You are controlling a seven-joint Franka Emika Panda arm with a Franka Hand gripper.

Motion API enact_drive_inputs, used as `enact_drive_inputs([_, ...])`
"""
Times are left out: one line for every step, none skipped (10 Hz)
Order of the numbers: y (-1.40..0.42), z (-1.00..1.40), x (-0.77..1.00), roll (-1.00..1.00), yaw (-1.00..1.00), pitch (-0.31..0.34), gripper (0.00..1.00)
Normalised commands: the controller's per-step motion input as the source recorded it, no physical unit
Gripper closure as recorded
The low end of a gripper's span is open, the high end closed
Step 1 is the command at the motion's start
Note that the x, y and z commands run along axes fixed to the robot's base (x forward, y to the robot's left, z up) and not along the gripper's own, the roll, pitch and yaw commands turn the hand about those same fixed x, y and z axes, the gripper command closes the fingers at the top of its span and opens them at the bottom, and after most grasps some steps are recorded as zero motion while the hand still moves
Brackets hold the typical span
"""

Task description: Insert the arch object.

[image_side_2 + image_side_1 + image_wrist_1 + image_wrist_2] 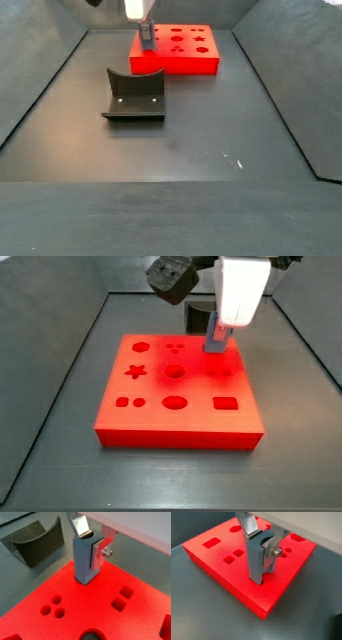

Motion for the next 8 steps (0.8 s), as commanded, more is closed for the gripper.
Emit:
enact_drive_inputs([0.0, -0.34, -0.09, 0.02, 0.0, -0.026, 1.0])
enact_drive_inputs([0.0, -0.34, -0.11, 0.1, 0.0, 0.0, 1.0])
enact_drive_inputs([0.0, -0.45, -0.1, 0.11, 0.0, -0.013, 1.0])
enact_drive_inputs([0.0, -0.49, -0.13, 0.12, 0.0, -0.033, 1.0])
enact_drive_inputs([0.0, -0.47, -0.14, 0.12, 0.0, -0.043, 1.0])
enact_drive_inputs([0.0, -0.45, -0.15, 0.1, 0.0, -0.067, 1.0])
enact_drive_inputs([-0.01, -0.41, -0.13, 0.08, 0.0, -0.08, 1.0])
enact_drive_inputs([0.0, 0.0, 0.0, 0.0, 0.0, 0.0, 1.0])
